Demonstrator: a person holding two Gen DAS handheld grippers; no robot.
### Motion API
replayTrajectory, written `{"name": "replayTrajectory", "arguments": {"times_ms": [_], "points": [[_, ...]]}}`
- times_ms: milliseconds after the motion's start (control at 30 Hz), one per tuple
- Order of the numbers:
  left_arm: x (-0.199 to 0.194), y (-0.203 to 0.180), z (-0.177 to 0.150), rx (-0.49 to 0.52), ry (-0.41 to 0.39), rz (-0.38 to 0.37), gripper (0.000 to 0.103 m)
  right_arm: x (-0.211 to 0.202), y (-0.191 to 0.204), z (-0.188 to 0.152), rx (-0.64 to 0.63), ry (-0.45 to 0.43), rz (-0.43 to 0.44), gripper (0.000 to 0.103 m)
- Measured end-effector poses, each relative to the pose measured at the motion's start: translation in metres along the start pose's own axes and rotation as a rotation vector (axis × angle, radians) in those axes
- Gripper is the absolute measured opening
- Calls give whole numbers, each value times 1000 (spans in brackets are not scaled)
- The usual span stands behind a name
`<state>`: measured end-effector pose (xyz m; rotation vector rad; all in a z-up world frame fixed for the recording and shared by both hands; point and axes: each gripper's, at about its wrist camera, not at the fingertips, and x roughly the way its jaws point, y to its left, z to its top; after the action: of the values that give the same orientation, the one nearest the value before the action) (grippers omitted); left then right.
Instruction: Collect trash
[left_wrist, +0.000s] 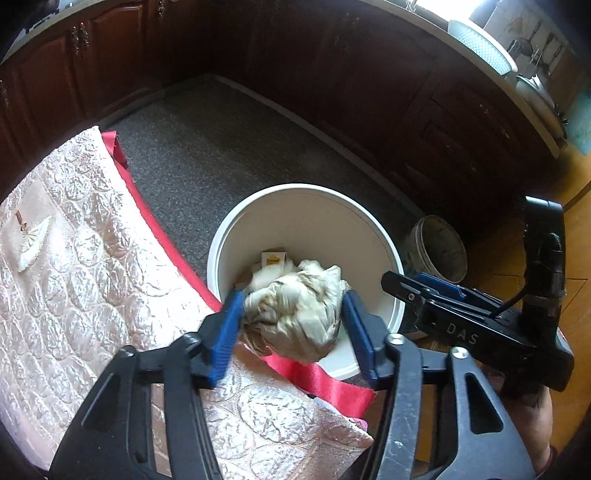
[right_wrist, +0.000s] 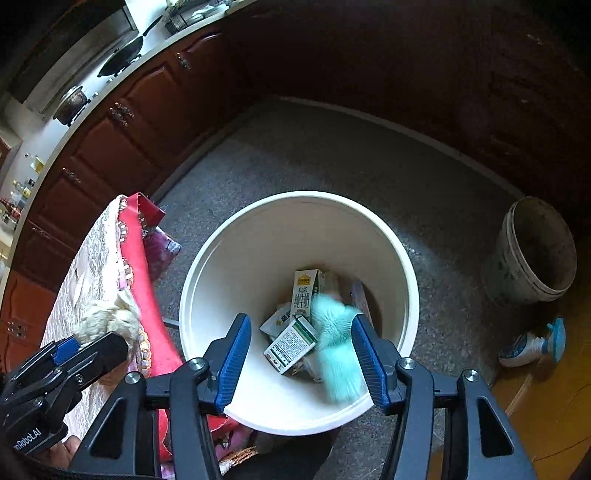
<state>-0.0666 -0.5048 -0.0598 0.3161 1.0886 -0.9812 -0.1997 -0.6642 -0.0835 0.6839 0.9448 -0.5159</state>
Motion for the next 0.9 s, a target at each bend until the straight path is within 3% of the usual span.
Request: {"name": "replayTrajectory", "arguments": {"times_ms": [67, 333, 433, 567, 700, 900], "points": [[-1, 0, -1, 1, -6, 2, 64, -1, 0, -3, -1, -2, 0, 57], [-13, 12, -16, -11, -16, 17, 68, -6, 6, -17, -16, -15, -27, 69], [-21, 19, -24, -23, -32, 27, 76, -12, 7, -21, -17, -35, -43, 71], [-36, 23, -32, -26, -64, 55, 77, -20, 10, -25, -21, -50, -54, 72], [-58, 26, -34, -38, -112, 80, 77, -34, 18, -31, -41, -80, -59, 72], [-98, 28, -48, -43, -223, 138, 77, -75, 41, -39, -77, -200, -77, 76]]}}
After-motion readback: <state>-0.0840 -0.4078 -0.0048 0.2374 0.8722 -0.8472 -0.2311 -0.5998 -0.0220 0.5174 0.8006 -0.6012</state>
